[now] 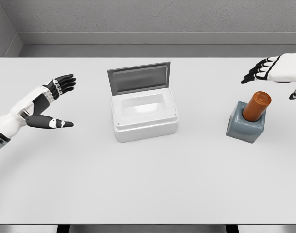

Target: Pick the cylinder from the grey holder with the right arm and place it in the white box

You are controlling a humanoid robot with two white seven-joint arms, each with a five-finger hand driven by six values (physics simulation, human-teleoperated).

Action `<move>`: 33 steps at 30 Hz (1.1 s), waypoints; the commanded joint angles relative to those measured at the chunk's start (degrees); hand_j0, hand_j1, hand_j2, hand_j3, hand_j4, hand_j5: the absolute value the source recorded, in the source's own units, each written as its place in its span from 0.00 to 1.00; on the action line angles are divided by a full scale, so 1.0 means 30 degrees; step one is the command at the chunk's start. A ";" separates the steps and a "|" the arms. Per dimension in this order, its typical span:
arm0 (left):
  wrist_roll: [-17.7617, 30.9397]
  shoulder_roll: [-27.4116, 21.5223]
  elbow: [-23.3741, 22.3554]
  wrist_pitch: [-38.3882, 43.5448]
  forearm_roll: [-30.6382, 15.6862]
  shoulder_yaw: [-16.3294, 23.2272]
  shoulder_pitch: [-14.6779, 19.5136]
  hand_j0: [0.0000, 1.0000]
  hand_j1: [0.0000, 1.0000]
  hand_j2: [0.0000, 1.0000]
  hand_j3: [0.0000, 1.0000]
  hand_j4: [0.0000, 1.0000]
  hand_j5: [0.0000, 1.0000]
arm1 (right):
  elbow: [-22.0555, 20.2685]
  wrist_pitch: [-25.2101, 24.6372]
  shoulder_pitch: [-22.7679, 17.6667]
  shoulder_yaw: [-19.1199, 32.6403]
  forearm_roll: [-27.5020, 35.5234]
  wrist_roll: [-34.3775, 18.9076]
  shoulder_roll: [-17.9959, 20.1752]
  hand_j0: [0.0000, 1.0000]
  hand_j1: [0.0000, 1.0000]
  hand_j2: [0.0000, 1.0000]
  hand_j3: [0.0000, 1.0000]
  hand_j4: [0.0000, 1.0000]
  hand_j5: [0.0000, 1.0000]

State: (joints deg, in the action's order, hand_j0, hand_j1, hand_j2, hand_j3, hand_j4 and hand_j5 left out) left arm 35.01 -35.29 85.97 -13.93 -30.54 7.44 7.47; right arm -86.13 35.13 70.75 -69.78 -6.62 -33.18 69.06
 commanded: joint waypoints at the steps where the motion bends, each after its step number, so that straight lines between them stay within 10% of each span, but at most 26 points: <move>1: -0.0002 -0.0042 -0.0092 0.0043 -0.0134 -0.0310 -0.0059 1.00 1.00 1.00 1.00 1.00 1.00 | 0.0059 -0.0045 -0.0001 0.0027 0.0098 0.0131 -0.0053 1.00 1.00 1.00 1.00 1.00 1.00; 33: -0.0002 0.0017 -0.0092 0.0043 -0.0134 -0.0340 -0.0147 1.00 1.00 1.00 1.00 1.00 1.00 | 0.0323 -0.0045 -0.0088 -0.1731 -0.0077 0.0190 -0.0991 0.92 0.92 0.92 0.92 0.92 0.92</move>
State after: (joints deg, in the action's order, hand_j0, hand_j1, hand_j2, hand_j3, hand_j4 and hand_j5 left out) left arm 35.00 -35.19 85.65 -13.79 -30.55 6.42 7.03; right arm -85.29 35.13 70.49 -74.68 -7.10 -32.63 66.00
